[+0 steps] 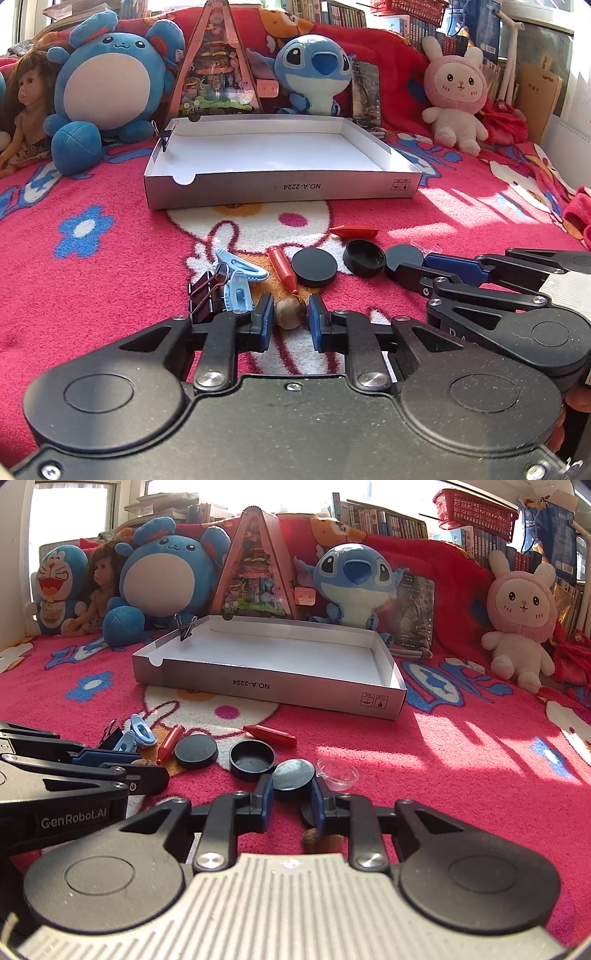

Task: Organize rigid objects
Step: 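Move left tool toward the brown nut while right tool closes on a black disc, then grasp the brown nut with left tool while right tool lifts the black disc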

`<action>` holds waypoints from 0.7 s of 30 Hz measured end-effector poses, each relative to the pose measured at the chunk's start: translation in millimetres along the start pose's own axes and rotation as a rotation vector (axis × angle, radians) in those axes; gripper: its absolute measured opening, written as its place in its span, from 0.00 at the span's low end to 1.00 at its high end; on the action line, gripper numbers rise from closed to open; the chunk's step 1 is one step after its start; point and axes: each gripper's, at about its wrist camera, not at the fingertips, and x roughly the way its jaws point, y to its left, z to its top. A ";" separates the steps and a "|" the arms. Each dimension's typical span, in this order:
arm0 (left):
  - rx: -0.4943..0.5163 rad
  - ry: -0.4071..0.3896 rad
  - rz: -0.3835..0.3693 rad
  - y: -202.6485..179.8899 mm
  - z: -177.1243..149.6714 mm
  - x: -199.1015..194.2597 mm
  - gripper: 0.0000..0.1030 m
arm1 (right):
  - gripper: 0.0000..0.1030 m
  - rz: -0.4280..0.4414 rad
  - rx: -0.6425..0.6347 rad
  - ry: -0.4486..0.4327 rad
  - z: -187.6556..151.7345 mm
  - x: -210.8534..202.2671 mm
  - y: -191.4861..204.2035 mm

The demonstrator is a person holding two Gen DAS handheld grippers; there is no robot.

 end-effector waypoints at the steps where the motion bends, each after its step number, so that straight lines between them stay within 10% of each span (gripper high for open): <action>1: 0.003 -0.002 0.002 -0.4 -0.3 0.4 0.18 | 0.35 0.000 -0.004 -0.001 0.3 0.7 0.0; 21: 0.021 -0.037 0.021 -5.4 -6.9 -0.9 0.32 | 0.53 -0.039 -0.111 -0.004 9.5 25.6 -2.1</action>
